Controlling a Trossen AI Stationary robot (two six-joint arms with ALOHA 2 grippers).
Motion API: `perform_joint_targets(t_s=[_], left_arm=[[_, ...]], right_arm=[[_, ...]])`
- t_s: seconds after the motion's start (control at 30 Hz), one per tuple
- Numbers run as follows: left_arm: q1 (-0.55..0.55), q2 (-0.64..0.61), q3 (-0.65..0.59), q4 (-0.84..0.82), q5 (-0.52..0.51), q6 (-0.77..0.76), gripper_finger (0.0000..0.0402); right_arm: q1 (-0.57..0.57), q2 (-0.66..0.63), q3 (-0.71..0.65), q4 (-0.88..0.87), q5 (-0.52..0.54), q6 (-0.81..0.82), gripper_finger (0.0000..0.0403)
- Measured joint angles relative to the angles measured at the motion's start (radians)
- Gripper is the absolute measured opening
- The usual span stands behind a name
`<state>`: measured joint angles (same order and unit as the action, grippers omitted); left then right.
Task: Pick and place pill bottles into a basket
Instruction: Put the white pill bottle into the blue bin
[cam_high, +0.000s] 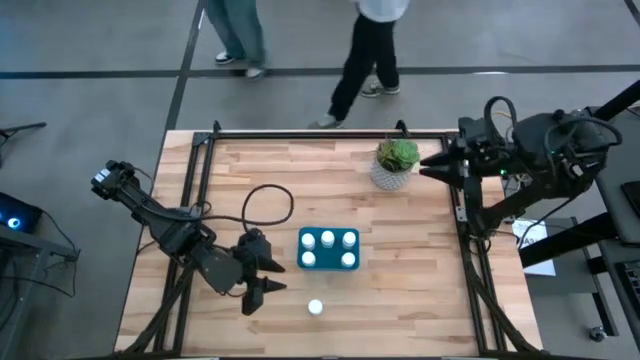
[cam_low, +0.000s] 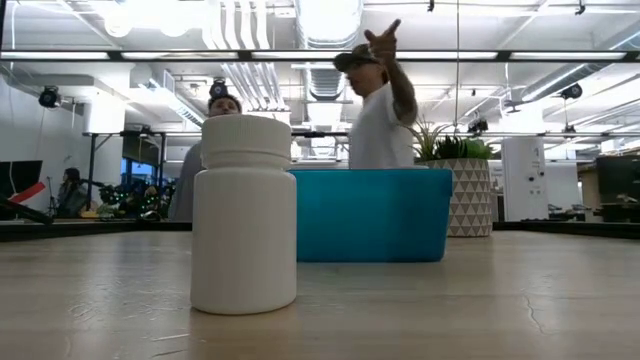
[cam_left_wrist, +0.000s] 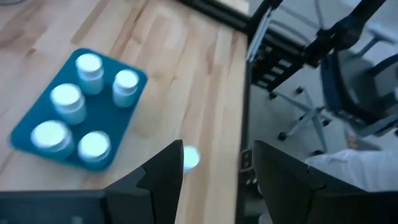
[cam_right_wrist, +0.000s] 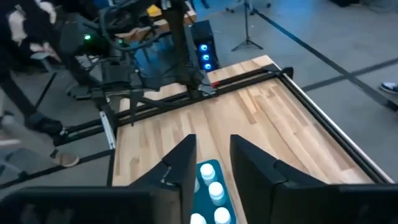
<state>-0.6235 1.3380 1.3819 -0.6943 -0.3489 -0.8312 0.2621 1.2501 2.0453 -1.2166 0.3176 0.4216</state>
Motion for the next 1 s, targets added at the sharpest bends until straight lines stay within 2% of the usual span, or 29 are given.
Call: perform_joint_targets(t_s=[0.3,0.63,0.8,1.0], left_arm=[[0.000,0.113,0.001,0.209,0.004,-0.031,0.0176],[-0.002,0.238,0.113,0.221,0.060,-0.175,0.0176],[-0.002,0.295,0.212,0.190,0.061,-0.187,0.0173],[-0.003,0.419,0.437,-0.082,0.068,-0.186,0.0134]], right_arm=[[0.078,-0.020,-0.006,-0.041,-0.001,-0.048,0.0038],[0.147,-0.099,-0.131,-0.089,-0.007,-0.022,0.0031],[0.168,-0.164,-0.246,-0.089,-0.051,-0.008,0.0031],[0.171,-0.262,-0.389,-0.087,-0.056,0.042,0.0031]])
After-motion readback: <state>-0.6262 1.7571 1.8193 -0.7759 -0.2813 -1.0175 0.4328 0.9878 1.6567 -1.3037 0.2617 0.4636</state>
